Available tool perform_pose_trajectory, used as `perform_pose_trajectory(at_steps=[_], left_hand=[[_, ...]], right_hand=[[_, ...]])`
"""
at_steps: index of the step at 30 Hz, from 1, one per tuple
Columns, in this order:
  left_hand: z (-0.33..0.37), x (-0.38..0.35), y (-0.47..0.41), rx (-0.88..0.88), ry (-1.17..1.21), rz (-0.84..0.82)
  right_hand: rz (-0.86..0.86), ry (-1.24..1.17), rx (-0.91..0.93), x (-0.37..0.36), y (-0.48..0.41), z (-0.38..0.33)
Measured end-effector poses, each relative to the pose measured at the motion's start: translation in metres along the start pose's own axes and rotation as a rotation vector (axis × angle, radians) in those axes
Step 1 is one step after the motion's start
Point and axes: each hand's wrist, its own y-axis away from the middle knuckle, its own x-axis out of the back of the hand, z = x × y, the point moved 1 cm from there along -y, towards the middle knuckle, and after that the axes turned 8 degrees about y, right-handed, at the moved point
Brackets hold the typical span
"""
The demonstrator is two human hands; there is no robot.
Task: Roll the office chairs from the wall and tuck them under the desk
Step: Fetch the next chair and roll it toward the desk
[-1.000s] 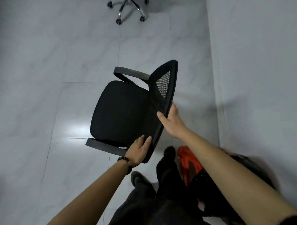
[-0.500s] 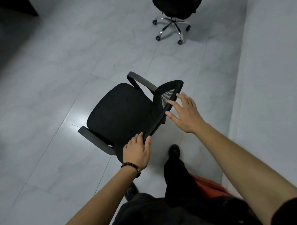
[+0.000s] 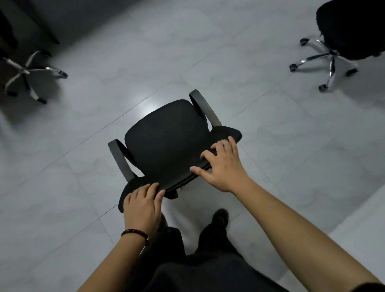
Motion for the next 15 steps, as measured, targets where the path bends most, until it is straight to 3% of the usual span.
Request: perform_pose_trajectory(at_steps=[4, 15], left_hand=[[-0.005, 0.012, -0.035, 0.144, 0.027, 0.03], [-0.077, 0.085, -0.174, 0.206, 0.002, 0.066]], right_hand=[[0.002, -0.009, 0.066, 0.01, -0.054, -0.005], [-0.066, 0.059, 0.211, 0.043, -0.235, -0.067]])
